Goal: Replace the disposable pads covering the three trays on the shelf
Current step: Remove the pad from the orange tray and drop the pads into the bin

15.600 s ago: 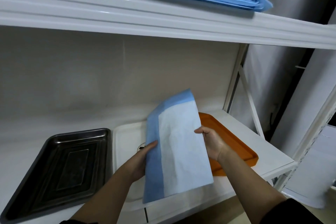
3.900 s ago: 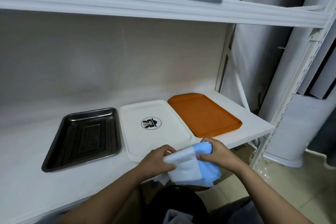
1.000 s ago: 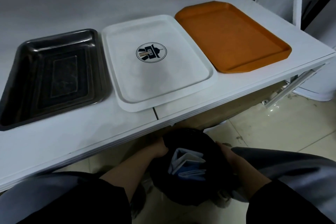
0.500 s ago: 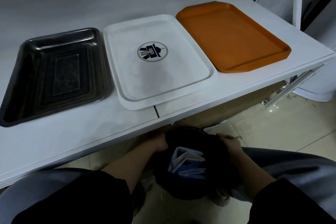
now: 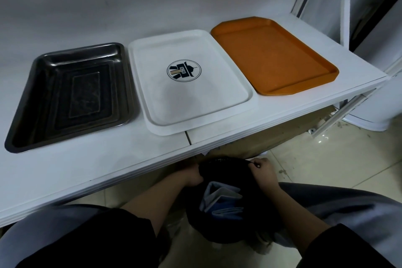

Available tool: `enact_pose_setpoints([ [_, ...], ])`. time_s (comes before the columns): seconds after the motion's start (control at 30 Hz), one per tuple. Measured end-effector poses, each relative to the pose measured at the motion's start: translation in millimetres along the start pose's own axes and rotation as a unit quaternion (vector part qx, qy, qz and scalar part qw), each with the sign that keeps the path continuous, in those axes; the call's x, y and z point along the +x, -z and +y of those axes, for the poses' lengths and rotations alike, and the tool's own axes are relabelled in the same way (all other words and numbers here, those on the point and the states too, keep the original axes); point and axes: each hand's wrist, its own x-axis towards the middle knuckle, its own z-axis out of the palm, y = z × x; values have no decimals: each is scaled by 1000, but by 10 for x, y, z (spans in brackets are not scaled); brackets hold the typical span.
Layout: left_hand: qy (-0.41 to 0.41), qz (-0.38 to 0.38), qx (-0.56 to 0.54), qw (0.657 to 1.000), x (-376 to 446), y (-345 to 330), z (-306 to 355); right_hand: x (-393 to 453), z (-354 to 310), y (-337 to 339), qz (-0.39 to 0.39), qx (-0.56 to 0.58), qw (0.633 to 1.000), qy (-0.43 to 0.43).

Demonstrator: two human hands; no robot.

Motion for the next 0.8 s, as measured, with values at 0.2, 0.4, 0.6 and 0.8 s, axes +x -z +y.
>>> enact_pose_setpoints([
  [0.2,3,35,28,999,18,-15,16,162,-216,-65,-65,-184,981,0],
  [0.4,22,97,87,991,101,-70,6,244,-302,-82,-58,-269,961,7],
  [0.6,-24,82,64,994,146,-61,59,135,-352,41,-29,6,999,34],
  [0.8,-39,85,-10,996,97,-27,81,-100,-575,195,-146,281,949,1],
])
